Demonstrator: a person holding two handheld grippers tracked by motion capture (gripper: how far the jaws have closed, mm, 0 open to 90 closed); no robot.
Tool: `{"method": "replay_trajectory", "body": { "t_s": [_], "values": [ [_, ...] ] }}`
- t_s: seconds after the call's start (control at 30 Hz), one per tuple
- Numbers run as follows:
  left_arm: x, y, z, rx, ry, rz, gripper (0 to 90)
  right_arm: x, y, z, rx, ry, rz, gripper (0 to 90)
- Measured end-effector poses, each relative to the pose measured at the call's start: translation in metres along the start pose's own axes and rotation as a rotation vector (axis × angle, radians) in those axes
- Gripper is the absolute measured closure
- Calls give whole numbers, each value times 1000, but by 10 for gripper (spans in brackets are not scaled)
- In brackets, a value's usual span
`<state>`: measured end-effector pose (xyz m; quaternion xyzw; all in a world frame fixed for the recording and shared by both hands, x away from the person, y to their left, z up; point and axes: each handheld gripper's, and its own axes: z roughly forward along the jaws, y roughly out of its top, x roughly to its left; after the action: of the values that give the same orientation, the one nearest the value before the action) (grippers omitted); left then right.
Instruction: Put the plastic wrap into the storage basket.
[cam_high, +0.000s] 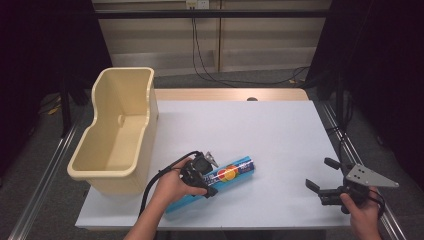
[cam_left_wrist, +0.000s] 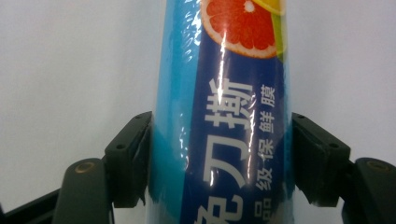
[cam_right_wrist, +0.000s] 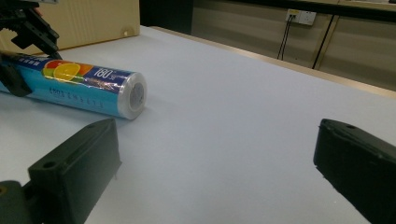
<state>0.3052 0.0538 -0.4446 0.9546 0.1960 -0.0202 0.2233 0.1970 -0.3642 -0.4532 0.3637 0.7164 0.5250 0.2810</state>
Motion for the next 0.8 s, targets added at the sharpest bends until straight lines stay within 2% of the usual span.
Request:
{"method": "replay_trajectory", "body": {
  "t_s": [0.27,0.4,0.53,0.6,0.8],
  "values": [
    [-6,8,0,53,25,4,317,0,0,0,1,0,0,0],
    [-7,12,-1,93,-10,-71,320,0,0,1,4,2,0,0],
    [-7,13,-1,95,-5,-88,321,0,0,0,1,1,-3,0],
    [-7,13,-4,85,1,-123,321,-1,0,0,1,-2,-2,0],
    [-4,15,-16,50,-1,-159,321,-1,0,0,-2,-2,-1,0]
  ]
}}
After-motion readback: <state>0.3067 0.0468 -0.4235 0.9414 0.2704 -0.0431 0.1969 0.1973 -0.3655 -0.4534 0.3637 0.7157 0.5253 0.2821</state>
